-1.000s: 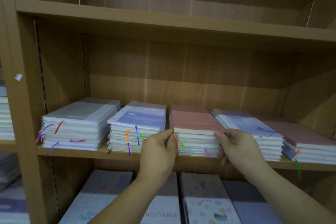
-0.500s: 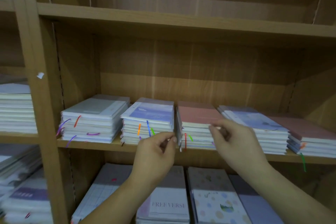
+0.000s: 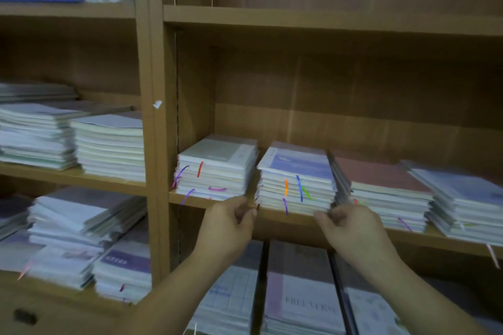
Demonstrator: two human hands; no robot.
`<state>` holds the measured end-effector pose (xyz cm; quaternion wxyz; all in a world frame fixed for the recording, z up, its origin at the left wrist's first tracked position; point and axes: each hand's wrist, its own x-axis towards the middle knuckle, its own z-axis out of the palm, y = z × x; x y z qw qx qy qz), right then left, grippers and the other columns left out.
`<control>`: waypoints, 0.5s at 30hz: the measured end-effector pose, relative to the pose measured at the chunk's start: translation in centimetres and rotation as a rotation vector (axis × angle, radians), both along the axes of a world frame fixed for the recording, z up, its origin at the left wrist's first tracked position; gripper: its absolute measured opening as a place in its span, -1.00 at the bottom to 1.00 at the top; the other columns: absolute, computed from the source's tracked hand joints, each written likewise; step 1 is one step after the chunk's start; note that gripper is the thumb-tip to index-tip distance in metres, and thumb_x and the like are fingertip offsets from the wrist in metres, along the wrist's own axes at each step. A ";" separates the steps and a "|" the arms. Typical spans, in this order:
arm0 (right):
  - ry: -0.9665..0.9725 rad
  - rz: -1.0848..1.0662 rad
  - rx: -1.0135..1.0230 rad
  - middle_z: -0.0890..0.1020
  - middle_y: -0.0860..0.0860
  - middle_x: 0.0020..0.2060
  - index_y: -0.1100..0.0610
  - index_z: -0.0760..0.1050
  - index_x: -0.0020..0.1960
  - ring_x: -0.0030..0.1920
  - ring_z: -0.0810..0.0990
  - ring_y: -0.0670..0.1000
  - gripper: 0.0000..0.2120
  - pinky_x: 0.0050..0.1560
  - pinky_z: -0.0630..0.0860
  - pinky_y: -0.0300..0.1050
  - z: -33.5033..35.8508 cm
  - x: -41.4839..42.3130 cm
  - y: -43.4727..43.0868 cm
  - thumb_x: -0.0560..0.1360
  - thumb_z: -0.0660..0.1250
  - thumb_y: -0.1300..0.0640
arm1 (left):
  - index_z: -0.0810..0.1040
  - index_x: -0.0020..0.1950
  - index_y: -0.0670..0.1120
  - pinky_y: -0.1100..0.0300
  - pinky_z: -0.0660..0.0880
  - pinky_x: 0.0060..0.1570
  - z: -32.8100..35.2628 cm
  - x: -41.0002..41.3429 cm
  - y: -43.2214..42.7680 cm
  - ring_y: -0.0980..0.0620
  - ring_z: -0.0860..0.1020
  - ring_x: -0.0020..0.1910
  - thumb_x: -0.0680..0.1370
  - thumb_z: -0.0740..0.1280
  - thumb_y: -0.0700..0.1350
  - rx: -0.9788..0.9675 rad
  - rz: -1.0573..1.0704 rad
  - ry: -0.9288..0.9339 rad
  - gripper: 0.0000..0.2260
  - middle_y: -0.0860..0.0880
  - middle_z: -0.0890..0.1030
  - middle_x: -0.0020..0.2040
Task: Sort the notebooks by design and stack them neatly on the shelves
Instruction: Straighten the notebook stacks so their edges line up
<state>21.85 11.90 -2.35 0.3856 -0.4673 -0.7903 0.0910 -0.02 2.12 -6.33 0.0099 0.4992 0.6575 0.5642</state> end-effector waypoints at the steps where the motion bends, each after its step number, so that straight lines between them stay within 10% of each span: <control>1: -0.015 0.011 -0.021 0.52 0.00 -0.49 0.17 0.50 -0.35 -0.30 0.55 0.10 -0.60 -0.34 0.33 -0.08 -0.5 -0.1 0.3 0.49 0.45 -0.08 | 0.67 0.00 0.00 0.06 0.60 -0.13 0.1 0.0 0.3 0.14 0.64 -0.21 0.56 0.41 -0.05 -0.021 -0.025 0.008 -0.93 0.07 0.69 -0.27; 5: 0.052 0.061 -0.055 0.47 0.05 -0.58 0.17 0.44 -0.37 -0.46 0.51 0.09 -0.61 -0.39 0.39 -0.06 -1.4 -0.3 1.2 0.48 0.49 -0.01 | 0.65 0.06 0.12 0.38 0.43 -0.27 0.4 1.0 1.1 0.25 0.57 -0.31 0.62 0.35 -0.12 -0.019 -0.132 -0.034 -0.85 0.20 0.65 -0.33; 11: 0.230 0.111 -0.147 0.54 0.20 -0.51 0.28 0.48 -0.29 -0.51 0.53 0.25 -0.63 -0.40 0.51 0.09 -2.4 -0.7 1.7 0.50 0.48 0.05 | 0.47 -0.04 0.65 0.11 0.51 -0.29 -0.1 2.0 1.3 -0.13 0.56 -0.37 0.61 0.37 -0.12 0.047 -0.173 -0.252 -0.45 -0.23 0.61 -0.34; 15: 0.316 0.125 -0.193 0.56 0.24 -0.48 0.37 0.51 -0.25 -0.53 0.49 0.19 -0.68 -0.41 0.45 -0.02 -2.3 -0.5 1.4 0.50 0.50 0.15 | 0.50 -0.05 0.63 0.12 0.46 -0.29 -0.3 2.6 1.0 -0.04 0.47 -0.39 0.62 0.35 -0.12 0.082 -0.196 -0.273 -0.48 -0.31 0.56 -0.33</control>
